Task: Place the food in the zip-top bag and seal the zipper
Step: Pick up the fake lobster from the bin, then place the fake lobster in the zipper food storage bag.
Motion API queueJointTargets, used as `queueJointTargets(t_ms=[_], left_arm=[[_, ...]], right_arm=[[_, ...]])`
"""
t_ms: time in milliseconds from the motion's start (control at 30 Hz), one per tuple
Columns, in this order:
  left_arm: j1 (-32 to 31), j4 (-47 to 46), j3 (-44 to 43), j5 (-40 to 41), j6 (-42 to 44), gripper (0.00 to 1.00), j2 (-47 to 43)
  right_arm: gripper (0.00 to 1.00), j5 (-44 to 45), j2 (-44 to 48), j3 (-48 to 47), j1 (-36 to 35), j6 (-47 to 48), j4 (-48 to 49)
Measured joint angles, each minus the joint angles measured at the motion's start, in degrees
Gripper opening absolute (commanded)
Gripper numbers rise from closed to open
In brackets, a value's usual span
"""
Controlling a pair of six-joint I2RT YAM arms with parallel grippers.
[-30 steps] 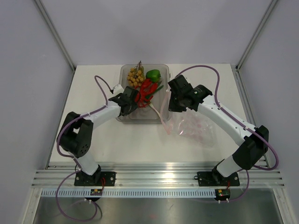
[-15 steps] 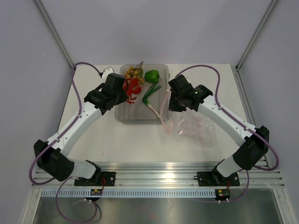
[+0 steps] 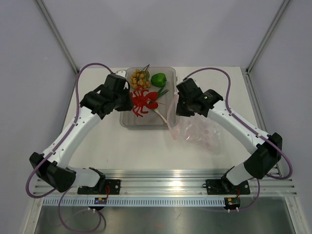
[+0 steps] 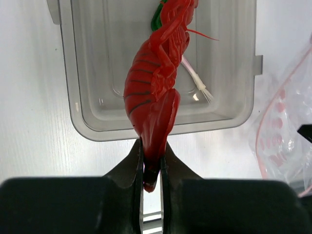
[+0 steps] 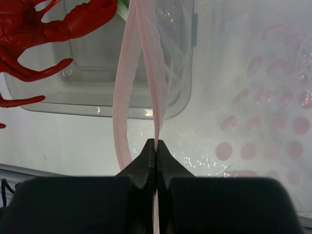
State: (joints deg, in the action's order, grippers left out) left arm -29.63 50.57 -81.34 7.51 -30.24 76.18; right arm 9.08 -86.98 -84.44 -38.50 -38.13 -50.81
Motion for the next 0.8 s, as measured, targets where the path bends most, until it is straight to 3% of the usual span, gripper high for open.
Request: queueJointTargets(t_ms=[500,800], left_arm=[[1.1,16.5,-20.3,-11.4,6.3,0.00,-1.3],[3.1,21.9,-20.6,-18.0,6.6,0.00,-2.0]], right_arm=[[0.00,2.9,-0.6,0.0,0.0,1.8,0.2],[0.00,8.2,-3.5,-0.2,0.0,4.2,0.1]])
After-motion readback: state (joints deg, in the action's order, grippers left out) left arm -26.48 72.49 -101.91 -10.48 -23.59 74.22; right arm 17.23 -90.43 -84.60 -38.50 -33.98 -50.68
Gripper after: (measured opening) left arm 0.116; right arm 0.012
